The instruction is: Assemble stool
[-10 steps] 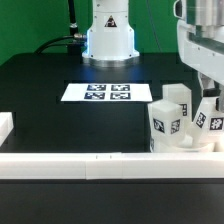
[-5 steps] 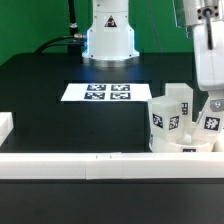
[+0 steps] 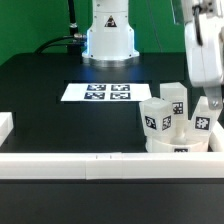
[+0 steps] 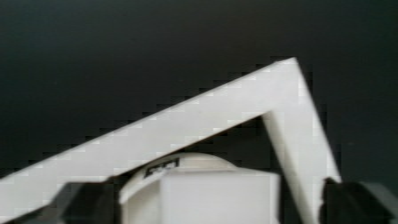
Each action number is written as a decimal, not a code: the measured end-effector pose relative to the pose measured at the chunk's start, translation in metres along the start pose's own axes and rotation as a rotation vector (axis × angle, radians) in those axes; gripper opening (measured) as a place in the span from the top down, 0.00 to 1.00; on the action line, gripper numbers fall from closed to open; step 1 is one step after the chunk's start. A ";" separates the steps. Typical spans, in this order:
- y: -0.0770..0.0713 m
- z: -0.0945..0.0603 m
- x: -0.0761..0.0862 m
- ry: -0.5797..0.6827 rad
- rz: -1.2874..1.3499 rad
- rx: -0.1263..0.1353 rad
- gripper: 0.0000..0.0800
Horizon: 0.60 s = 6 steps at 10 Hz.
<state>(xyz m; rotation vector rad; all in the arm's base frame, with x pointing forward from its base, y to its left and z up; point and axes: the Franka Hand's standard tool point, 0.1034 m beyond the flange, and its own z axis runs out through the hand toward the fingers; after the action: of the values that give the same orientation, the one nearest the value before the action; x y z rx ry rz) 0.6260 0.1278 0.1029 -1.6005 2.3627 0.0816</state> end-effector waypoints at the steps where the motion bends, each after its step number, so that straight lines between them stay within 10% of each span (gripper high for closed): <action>1: -0.001 -0.012 -0.003 -0.014 -0.002 0.008 0.22; 3: -0.008 -0.036 -0.014 -0.041 -0.008 -0.001 0.19; 6: -0.005 -0.031 -0.013 -0.036 -0.016 -0.003 0.19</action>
Offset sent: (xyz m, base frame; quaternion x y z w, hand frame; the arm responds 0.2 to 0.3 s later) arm 0.0000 0.0000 0.0000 0.0000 0.0000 0.0000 1.0000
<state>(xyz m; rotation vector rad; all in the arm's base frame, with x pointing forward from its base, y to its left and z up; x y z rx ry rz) 0.6288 0.1307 0.1368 -1.6060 2.3234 0.1097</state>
